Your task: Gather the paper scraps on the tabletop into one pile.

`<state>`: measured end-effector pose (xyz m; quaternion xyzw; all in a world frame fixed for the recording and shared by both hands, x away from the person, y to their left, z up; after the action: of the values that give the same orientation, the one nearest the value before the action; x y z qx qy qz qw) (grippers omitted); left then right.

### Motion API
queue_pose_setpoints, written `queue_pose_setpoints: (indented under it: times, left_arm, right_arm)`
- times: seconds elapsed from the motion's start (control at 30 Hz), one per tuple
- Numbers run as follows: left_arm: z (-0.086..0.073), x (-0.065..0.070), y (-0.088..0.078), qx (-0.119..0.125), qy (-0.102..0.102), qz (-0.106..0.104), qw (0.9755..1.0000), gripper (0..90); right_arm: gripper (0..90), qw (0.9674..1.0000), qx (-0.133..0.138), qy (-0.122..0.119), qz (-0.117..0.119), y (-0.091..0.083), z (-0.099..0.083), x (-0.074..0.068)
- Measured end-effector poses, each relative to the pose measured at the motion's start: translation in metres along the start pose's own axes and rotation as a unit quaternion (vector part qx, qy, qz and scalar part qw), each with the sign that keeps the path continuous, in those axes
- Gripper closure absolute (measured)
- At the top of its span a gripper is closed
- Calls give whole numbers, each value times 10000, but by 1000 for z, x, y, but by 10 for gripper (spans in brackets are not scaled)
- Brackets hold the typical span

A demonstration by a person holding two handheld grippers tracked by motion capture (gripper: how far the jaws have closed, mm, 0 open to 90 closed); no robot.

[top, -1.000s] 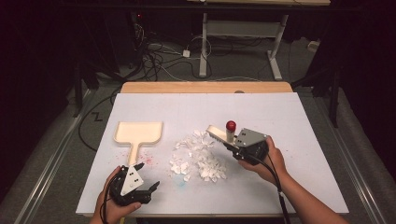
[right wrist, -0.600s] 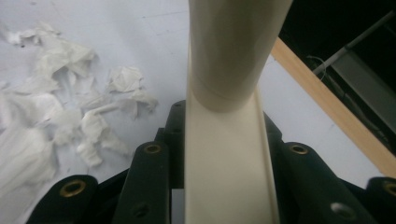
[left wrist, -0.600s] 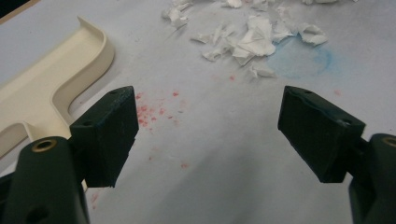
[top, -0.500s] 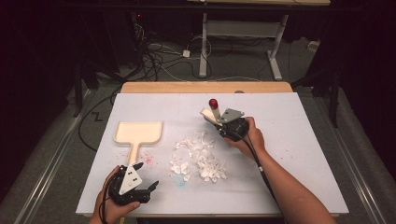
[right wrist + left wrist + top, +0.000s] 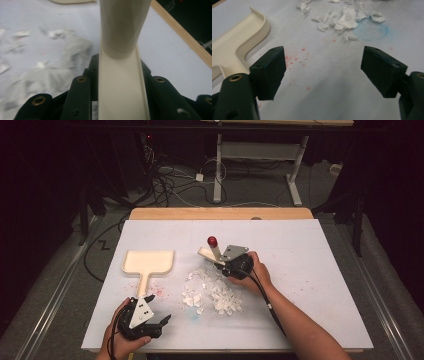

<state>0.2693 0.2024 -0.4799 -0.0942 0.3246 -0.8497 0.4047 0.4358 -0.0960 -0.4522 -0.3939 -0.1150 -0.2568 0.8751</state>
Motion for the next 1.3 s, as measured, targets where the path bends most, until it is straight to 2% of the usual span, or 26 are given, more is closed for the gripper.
queue_pose_setpoints:
  times: [0.17,0.3,0.37,0.5,0.6,0.83,0.93,1.0,1.07,1.13,1.17,1.2,1.23,1.3]
  left_arm:
    - [0,1,1,-4,6,-20,10000,196]
    - [1,0,0,3,12,-8,10000,196]
    - [1,0,1,-4,7,-11,10000,196]
    - [1,2,1,-24,39,-13,10000,196]
    - [2,3,1,-16,49,-20,10000,196]
    - [4,2,1,109,-76,-118,9998,196]
    - [5,1,0,129,-62,-105,9998,196]
    - [4,0,-1,167,-112,-127,9997,196]
    - [3,-1,-2,210,-156,-155,9995,196]
    - [3,-1,-3,233,-155,-160,9995,196]
    - [3,-1,-3,233,-147,-159,9995,196]
    - [3,-1,-3,233,-147,-159,9995,195]
    - [3,-2,-2,214,-131,-159,9996,196]
    - [2,-2,-1,201,-128,-171,9996,196]
  right_arm:
    - [683,9986,30,-460,259,-13,-3,-21]
    - [684,9968,166,-596,503,-31,-9,-32]
    - [683,9961,141,-687,535,-38,-12,-37]
    - [684,9954,231,-686,627,-52,-18,-43]
    - [684,9957,315,-657,575,-61,-21,-42]
    - [685,9971,589,-389,279,-75,-16,-22]
    - [685,9973,614,-359,193,-75,-13,-15]
    - [685,9977,608,-232,203,-67,-7,-4]
    - [685,9975,632,-175,257,-57,-3,3]
    - [685,9980,569,-226,155,-46,1,7]
    - [685,9982,522,-204,189,-40,3,10]
    - [685,9982,522,-204,189,-40,3,10]
    - [684,9984,480,-228,169,-28,9,13]
    - [685,9986,399,-263,228,-16,15,16]
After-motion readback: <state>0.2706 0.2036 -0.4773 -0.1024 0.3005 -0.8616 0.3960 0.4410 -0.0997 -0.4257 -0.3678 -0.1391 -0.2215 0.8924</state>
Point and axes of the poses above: each handheld gripper's, and its own axes: y roughly forward along the jaws, z roughly out of its top, x roughly to its right, the point moved 1 cm from there along y, roughly forward along the jaws, and after that the axes turned 7 degrees about -y, right-handed, at the moved point
